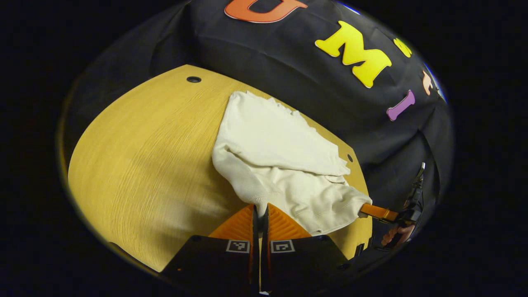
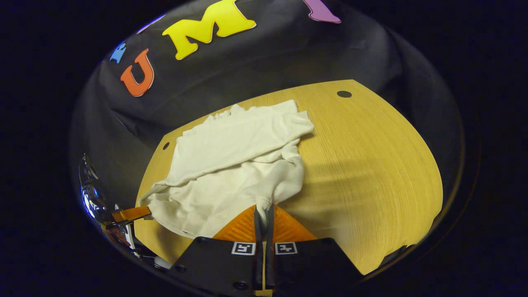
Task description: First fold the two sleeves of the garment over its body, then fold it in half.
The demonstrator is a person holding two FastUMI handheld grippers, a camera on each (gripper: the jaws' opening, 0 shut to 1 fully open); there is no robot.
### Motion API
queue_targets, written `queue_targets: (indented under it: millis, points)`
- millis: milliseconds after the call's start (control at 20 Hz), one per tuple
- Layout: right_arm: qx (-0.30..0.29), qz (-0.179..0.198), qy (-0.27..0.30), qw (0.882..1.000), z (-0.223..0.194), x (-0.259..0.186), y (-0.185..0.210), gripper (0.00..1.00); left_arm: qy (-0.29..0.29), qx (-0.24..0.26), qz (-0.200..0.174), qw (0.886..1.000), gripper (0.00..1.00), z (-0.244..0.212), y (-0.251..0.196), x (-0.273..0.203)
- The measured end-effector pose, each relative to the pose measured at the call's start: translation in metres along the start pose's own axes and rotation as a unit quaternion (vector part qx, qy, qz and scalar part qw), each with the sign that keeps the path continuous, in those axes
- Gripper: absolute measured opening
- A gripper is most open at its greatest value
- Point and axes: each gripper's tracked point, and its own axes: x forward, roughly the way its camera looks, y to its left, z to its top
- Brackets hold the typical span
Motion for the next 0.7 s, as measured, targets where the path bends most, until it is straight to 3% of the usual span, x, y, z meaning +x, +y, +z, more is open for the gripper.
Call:
queue_targets:
  millis: [400, 700]
  points:
    - [0.021, 0.040, -0.058, 0.997, 0.108, -0.008, 0.029, 0.03, -0.058, 0.038, -0.039, 0.997, 0.04, 0.100, -0.041, 0.006]
    - [0.041, 0.062, -0.069, 0.995, 0.199, 0.036, 0.051, 0.02, -0.090, 0.025, -0.068, 0.993, 0.04, 0.201, -0.064, 0.049]
